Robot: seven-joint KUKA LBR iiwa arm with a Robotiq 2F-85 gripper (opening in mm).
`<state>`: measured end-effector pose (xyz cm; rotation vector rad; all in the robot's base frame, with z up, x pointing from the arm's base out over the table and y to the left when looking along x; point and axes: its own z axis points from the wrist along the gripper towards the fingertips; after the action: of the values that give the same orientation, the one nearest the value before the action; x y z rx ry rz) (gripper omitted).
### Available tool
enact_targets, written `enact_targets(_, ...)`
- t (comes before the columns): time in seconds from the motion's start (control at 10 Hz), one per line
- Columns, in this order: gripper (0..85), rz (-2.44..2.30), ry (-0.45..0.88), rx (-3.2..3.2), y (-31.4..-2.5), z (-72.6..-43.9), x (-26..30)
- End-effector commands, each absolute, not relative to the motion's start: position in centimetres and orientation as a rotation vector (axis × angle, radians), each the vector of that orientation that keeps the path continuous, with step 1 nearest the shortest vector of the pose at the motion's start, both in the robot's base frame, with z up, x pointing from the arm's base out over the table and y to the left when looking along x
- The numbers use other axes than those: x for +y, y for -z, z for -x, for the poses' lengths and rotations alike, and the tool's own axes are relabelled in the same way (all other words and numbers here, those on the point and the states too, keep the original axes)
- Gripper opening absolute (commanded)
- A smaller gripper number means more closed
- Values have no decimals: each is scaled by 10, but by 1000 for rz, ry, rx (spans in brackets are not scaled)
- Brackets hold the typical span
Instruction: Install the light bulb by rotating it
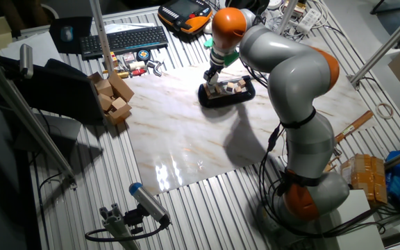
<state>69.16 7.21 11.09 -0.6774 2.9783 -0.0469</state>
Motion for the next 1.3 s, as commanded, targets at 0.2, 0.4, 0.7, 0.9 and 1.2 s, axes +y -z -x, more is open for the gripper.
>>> enact_targets(0.2, 680, 683, 44, 2993, -114, -690, 73)
enact_targets(0.4, 680, 684, 37, 2999, -114, -690, 74)
enact_targets(0.7, 680, 684, 37, 2999, -115, -689, 74)
enact_targets(0.9, 680, 685, 40, 2999, -115, -689, 74)
enact_targets(1.2, 680, 692, 33, 3033, -115, -689, 74)
